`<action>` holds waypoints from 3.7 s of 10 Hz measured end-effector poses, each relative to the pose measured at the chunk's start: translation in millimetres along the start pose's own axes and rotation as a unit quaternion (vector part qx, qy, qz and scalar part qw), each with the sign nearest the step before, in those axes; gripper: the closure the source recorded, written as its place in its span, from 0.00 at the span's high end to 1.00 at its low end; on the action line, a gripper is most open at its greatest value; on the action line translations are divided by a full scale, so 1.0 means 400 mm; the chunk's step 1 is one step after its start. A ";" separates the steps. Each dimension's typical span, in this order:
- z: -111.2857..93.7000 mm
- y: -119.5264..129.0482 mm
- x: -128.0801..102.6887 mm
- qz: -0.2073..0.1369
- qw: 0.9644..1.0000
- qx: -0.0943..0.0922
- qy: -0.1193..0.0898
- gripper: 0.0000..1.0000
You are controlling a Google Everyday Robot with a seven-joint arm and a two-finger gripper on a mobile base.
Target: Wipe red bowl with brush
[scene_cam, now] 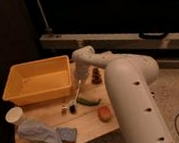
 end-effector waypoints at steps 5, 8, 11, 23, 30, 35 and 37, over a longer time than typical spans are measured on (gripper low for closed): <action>-0.318 -0.075 0.046 0.016 0.994 -0.055 -0.091 0.00; -0.501 -0.161 0.089 0.030 0.982 -0.091 -0.162 0.00; -0.554 -0.154 0.124 0.035 0.971 -0.101 -0.215 0.00; -0.673 0.246 -0.004 -0.023 0.970 -0.077 -0.231 0.00; -0.592 0.559 -0.121 -0.128 0.962 -0.068 -0.232 0.00; -0.492 0.584 -0.219 -0.149 0.962 -0.112 -0.200 0.00; -0.444 0.582 -0.204 -0.156 0.964 -0.122 -0.179 0.00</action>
